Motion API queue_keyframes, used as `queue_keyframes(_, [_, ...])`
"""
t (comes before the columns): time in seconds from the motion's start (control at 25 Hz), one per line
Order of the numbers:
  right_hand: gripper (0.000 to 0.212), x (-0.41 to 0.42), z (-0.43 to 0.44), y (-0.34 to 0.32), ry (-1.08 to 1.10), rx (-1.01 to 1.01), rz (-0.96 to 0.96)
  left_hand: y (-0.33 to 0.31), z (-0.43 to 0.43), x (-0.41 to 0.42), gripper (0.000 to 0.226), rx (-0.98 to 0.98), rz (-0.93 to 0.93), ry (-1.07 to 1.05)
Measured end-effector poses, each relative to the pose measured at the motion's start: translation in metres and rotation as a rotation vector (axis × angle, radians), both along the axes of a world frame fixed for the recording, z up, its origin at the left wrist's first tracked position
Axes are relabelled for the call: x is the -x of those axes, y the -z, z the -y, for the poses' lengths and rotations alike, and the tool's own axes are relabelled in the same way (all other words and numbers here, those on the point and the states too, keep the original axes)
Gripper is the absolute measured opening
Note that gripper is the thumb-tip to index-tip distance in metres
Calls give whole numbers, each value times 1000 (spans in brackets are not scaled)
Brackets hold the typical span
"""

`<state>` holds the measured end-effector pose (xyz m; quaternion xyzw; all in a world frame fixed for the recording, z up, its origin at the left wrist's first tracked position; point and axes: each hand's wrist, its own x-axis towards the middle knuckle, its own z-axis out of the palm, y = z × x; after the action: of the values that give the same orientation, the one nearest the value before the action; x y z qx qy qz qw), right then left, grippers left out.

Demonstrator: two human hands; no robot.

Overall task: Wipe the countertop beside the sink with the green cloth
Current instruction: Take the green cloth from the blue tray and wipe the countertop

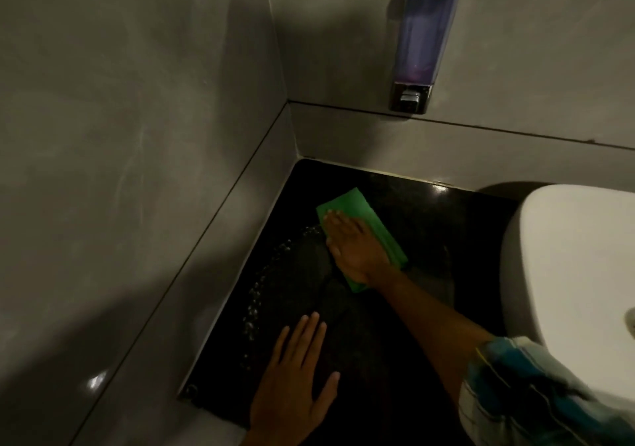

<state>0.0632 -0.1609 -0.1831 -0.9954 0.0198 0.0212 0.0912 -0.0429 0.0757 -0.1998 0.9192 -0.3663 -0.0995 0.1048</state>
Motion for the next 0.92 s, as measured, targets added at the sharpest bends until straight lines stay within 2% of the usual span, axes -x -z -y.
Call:
queue_keyframes(0.12, [57, 55, -26, -2, -55, -32, -12, -5, -2, 0, 71, -4, -16, 6])
queue_keyframes(0.32, [68, 172, -58, -3, 194, -91, 18, -14, 2, 4, 73, -23, -22, 5])
queue_keyframes(0.48, [61, 151, 10, -2, 497, 39, 34, -15, 2, 5, 79, -33, 18, -14])
queue_keyframes(0.6, [52, 94, 74, 2, 683, -23, 17, -22, 9, -2, 85, -75, 78, -34])
queue_keyframes(0.72, [53, 33, 98, 8, 609, -28, 46, -26, 14, -7, 89, -130, 99, -19])
queue_keyframes(0.92, [56, -50, 41, 3, 204, -95, 8, -18, 10, -8, 84, -83, 39, -35])
